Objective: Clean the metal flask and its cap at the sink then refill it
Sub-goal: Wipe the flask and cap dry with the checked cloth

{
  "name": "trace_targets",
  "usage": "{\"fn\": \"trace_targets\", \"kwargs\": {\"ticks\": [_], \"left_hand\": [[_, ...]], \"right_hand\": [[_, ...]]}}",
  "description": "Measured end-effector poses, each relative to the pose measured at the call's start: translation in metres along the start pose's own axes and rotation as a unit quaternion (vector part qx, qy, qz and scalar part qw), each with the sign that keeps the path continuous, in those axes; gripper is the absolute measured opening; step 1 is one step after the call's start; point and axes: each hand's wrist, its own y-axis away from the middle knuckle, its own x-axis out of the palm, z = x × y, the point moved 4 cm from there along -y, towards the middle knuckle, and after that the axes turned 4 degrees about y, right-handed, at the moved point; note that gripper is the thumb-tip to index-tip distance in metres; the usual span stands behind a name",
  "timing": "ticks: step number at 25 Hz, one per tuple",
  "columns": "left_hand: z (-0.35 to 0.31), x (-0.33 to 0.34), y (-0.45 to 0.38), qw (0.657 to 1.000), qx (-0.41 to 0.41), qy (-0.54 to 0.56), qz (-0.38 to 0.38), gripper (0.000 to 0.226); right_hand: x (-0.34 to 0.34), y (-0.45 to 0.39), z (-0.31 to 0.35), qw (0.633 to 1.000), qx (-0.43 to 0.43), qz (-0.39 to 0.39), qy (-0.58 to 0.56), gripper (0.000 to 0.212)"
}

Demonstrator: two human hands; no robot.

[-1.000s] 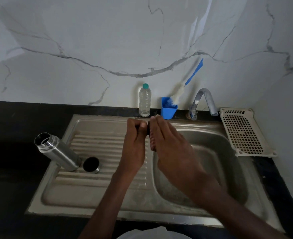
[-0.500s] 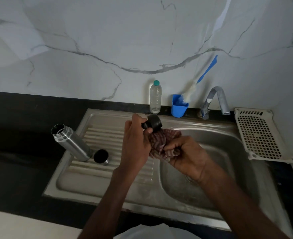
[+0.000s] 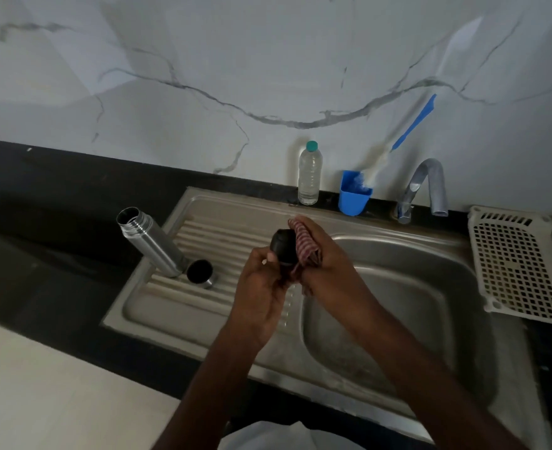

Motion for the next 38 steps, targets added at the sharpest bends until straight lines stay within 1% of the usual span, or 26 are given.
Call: {"fn": "trace_targets", "kwargs": {"ticks": [1,2,3,4,5,6,7,9,10,11,13,14,15,17,18,19,21,23,24,26,28,29,31,32,36,38], "left_hand": [[-0.004,-0.001,0.004,0.997,0.044,-0.070,-0.007,0.009],[-0.010,-0.001,0.008,0.977,0.117,-0.180,0.002,0.008],[-0.016,-0.001,0.012,0.931,0.196,-0.306,0.019,0.007],[-0.019,0.001,0.016,0.869,0.250,-0.425,0.036,0.010],[-0.019,0.004,0.021,0.802,0.278,-0.526,0.045,0.020],[-0.017,0.006,0.024,0.758,0.280,-0.588,0.051,0.030],[-0.014,0.007,0.026,0.737,0.279,-0.614,0.050,0.035],[-0.010,0.001,0.029,0.746,0.299,-0.594,0.030,0.029],[-0.010,-0.004,0.032,0.769,0.313,-0.558,0.015,0.022],[-0.006,-0.015,0.028,0.804,0.307,-0.509,-0.005,0.017],[-0.001,-0.045,0.015,0.910,0.205,-0.351,-0.078,0.011],[0.006,-0.058,0.010,0.960,0.115,-0.231,-0.108,0.011],[0.016,-0.070,0.005,0.985,0.030,-0.119,-0.119,0.013],[0.025,-0.084,0.000,0.993,-0.050,-0.013,-0.105,0.017],[0.025,-0.091,-0.003,0.996,-0.053,0.002,-0.077,0.025],[0.023,-0.099,-0.006,0.998,-0.052,0.019,-0.043,0.036],[0.016,-0.110,-0.014,0.996,-0.056,0.067,0.006,0.059],[0.015,-0.121,-0.022,0.992,-0.068,0.104,0.016,0.070],[0.016,-0.126,-0.026,0.994,-0.063,0.084,0.006,0.069],[0.019,-0.136,-0.035,0.995,-0.021,-0.081,-0.047,0.062],[0.021,-0.142,-0.045,0.953,0.013,-0.282,-0.112,0.056],[0.023,-0.144,-0.050,0.929,0.028,-0.345,-0.128,0.054],[0.032,-0.143,-0.062,0.889,0.058,-0.442,-0.103,0.047],[0.037,-0.141,-0.068,0.869,0.067,-0.482,-0.087,0.042],[0.047,-0.138,-0.085,0.784,0.069,-0.614,-0.065,0.043],[0.048,-0.136,-0.087,0.759,0.071,-0.645,-0.055,0.046]], "right_hand": [[-0.001,0.003,0.001,0.999,-0.030,-0.006,0.038,0.091],[-0.001,0.007,-0.001,0.989,-0.082,-0.009,0.123,0.092],[-0.002,0.011,0.001,0.965,-0.140,-0.009,0.223,0.094],[-0.004,0.010,0.003,0.935,-0.175,0.011,0.308,0.092],[-0.004,0.007,0.004,0.910,-0.180,0.046,0.371,0.087],[-0.002,0.003,0.006,0.896,-0.154,0.083,0.409,0.077],[-0.002,-0.004,0.008,0.889,-0.114,0.113,0.429,0.064],[-0.002,-0.013,0.014,0.913,-0.040,0.122,0.388,0.039],[0.000,-0.013,0.013,0.927,-0.030,0.115,0.355,0.037],[0.005,-0.009,0.011,0.930,-0.053,0.112,0.346,0.048],[0.020,0.007,0.005,0.934,-0.112,0.131,0.313,0.074],[0.025,0.011,0.001,0.950,-0.108,0.129,0.262,0.074],[0.028,0.010,-0.001,0.972,-0.082,0.109,0.192,0.064],[0.029,-0.003,-0.019,0.998,0.039,0.036,0.033,0.038],[0.032,-0.010,-0.036,0.990,0.131,0.008,-0.052,0.036],[0.037,-0.012,-0.052,0.966,0.220,-0.004,-0.133,0.042],[0.052,-0.010,-0.075,0.905,0.320,-0.012,-0.278,0.057],[0.069,-0.007,-0.088,0.860,0.356,-0.034,-0.365,0.068],[0.076,-0.008,-0.093,0.845,0.364,-0.047,-0.389,0.070],[0.089,-0.013,-0.101,0.823,0.383,-0.068,-0.413,0.069],[0.096,-0.018,-0.109,0.804,0.390,-0.097,-0.438,0.058],[0.097,-0.020,-0.110,0.799,0.392,-0.108,-0.443,0.045],[0.095,-0.026,-0.111,0.793,0.392,-0.123,-0.450,0.021],[0.092,-0.028,-0.111,0.793,0.389,-0.128,-0.451,0.017],[0.086,-0.031,-0.116,0.787,0.396,-0.148,-0.449,0.041],[0.082,-0.029,-0.122,0.787,0.398,-0.163,-0.442,0.036]]}}
